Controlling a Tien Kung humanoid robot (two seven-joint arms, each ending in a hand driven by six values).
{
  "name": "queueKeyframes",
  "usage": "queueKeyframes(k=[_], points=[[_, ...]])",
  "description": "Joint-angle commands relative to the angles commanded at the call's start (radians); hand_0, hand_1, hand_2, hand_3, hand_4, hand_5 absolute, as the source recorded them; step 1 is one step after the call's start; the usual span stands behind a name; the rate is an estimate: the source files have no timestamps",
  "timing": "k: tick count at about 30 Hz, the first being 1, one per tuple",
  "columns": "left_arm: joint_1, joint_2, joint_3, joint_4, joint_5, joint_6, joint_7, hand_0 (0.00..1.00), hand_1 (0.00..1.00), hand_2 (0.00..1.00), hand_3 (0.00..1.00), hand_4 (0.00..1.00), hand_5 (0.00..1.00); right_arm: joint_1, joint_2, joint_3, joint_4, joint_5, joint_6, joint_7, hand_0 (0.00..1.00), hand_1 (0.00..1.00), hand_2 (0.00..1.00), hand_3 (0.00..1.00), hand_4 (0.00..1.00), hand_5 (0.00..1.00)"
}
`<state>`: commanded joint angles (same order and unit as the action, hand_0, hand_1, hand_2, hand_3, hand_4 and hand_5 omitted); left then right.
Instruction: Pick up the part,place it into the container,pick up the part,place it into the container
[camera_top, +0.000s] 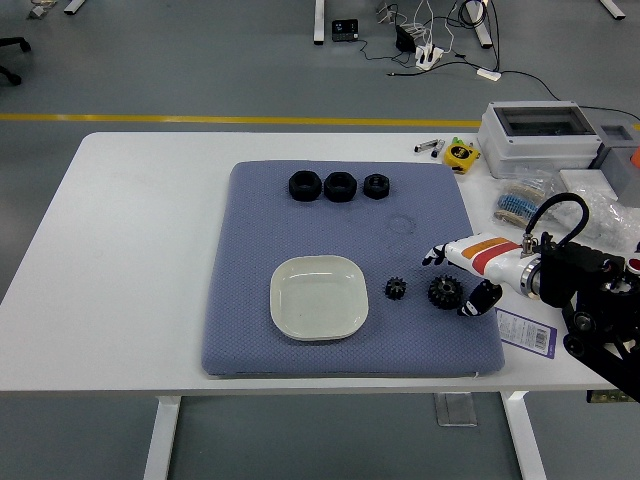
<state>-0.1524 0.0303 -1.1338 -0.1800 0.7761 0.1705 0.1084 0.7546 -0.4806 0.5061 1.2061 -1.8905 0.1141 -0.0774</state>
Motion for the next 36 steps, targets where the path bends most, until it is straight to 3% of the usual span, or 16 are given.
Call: queueKeyframes(k=[19,31,32,36], points=[[-0.002,-0.001,0.002,0.000,0.001,0.000,0.001,0.709,0.626,0.648,0.563,0.616,0.689,0.007,0.030,-0.017,-0.054,0.015,-0.016,0.008,0.707,0.689,0.744,0.792,0.930,0.019],[-0.001,-0.001,-0.001,0.000,0.009,0.000,0.002,0.708,0.626,0.647,0.564,0.617,0.689,0.004,0.031,-0.029,-0.086,0.030,-0.042,0.030,0.669,0.635,0.686,0.731,0.910,0.018],[-0.001,-0.001,-0.001,0.000,0.009,0.001,0.003,0.709,0.627,0.648,0.563,0.616,0.689,0.004,0.032,-0.031,-0.088,0.031,-0.046,0.032,0.609,0.564,0.590,0.613,0.775,0.002],[0.002,-0.002,0.001,0.000,0.011,0.000,0.003,0.709,0.627,0.648,0.563,0.616,0.689,0.004,0.034,-0.038,-0.095,0.039,-0.059,0.037,0.609,0.564,0.590,0.613,0.775,0.002]])
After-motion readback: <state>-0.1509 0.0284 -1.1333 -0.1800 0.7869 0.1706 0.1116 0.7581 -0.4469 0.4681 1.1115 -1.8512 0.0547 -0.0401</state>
